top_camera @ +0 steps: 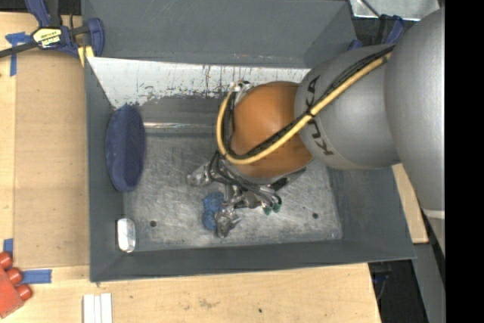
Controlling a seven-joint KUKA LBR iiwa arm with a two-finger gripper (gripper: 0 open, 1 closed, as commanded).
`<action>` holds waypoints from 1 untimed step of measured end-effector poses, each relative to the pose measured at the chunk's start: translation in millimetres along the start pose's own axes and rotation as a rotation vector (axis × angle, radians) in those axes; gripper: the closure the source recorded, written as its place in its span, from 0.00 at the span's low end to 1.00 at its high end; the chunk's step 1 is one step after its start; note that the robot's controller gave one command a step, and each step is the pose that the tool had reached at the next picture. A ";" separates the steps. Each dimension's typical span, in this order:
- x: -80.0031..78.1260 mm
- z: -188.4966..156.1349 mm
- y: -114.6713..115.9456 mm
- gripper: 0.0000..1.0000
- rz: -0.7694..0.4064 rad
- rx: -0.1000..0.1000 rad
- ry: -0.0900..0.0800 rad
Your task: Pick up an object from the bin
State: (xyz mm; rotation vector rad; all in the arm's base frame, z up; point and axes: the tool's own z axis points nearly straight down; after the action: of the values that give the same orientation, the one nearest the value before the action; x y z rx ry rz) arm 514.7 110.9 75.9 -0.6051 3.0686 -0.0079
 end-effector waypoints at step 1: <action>18.6 -25.5 -36.0 0.00 0.079 -0.005 0.007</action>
Offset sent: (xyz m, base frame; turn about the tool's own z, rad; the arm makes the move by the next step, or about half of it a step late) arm -0.0054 -0.0381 0.0241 0.0744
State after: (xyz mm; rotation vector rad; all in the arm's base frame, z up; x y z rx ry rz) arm 510.8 70.6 101.4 -0.4846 3.0981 -0.0014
